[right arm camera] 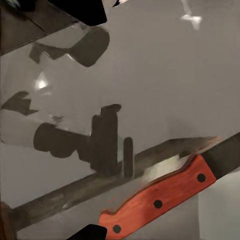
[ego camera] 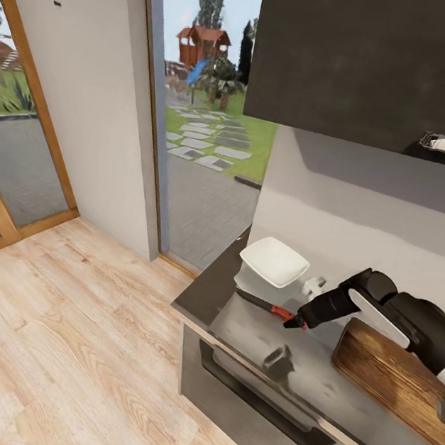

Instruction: In the kitchen, take the Vidalia onion out of the sink, dice it on the chopping board with the paring knife, put the diced onion into the bowl on the countertop, then place both the paring knife and the chopping board into the sink.

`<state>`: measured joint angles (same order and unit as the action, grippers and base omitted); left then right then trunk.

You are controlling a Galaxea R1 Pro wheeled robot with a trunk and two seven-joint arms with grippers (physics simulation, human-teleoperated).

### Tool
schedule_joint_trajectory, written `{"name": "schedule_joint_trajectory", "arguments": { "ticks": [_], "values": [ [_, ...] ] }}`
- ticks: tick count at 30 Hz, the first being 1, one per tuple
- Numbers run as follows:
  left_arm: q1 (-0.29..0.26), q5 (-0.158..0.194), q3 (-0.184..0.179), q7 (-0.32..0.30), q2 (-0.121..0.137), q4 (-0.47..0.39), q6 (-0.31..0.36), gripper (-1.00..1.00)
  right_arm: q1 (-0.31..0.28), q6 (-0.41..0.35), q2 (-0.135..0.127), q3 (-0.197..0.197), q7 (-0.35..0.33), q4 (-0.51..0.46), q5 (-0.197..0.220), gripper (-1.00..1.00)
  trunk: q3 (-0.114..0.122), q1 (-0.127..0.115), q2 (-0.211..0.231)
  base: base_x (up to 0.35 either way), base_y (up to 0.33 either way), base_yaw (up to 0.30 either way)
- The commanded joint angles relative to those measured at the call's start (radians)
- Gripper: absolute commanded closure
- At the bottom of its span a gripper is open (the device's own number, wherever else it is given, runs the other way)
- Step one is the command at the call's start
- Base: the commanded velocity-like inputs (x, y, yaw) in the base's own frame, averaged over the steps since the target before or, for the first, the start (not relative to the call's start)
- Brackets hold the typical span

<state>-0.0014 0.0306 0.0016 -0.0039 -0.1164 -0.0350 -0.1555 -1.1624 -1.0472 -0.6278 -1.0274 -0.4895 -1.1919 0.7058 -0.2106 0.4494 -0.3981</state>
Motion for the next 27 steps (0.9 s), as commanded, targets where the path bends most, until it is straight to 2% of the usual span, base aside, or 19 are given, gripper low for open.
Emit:
{"name": "schedule_joint_trajectory", "arguments": {
  "ticks": [1, 5, 10, 17, 27],
  "values": [
    [0.0, 0.003, 0.0, 0.0, 0.0, 0.0, -0.002, -1.0, -0.002, 0.0, 0.0, 0.0, -0.019, 0.0, -0.009, -1.0, -0.002, 0.001, -0.002, 0.0, 0.0, 0.0],
    [0.0, 0.003, 0.0, -0.001, 0.0, 0.0, -0.002, -1.0, -0.002, 0.0, -0.001, 0.022, -0.058, 0.0, -0.007, -1.0, -0.002, 0.001, -0.002, 0.0, 0.0, 0.0],
    [0.0, 0.003, 0.0, -0.001, 0.0, -0.001, -0.002, -1.0, -0.002, 0.0, -0.001, 0.054, -0.064, 0.0, -0.005, -1.0, -0.002, 0.001, -0.002, 0.0, 0.0, 0.0],
    [0.0, 0.003, 0.0, -0.001, 0.0, -0.001, -0.002, -1.0, -0.002, 0.0, -0.001, 0.072, -0.064, 0.0, -0.005, -1.0, -0.002, 0.001, -0.002, 0.0, 0.0, 0.0],
    [0.0, 0.003, 0.0, -0.001, 0.0, -0.001, -0.002, -1.0, -0.002, 0.0, -0.001, 0.075, -0.062, 0.0, -0.007, -1.0, -0.002, 0.001, -0.002, 0.0, 0.0, 0.0]
  ]
}}
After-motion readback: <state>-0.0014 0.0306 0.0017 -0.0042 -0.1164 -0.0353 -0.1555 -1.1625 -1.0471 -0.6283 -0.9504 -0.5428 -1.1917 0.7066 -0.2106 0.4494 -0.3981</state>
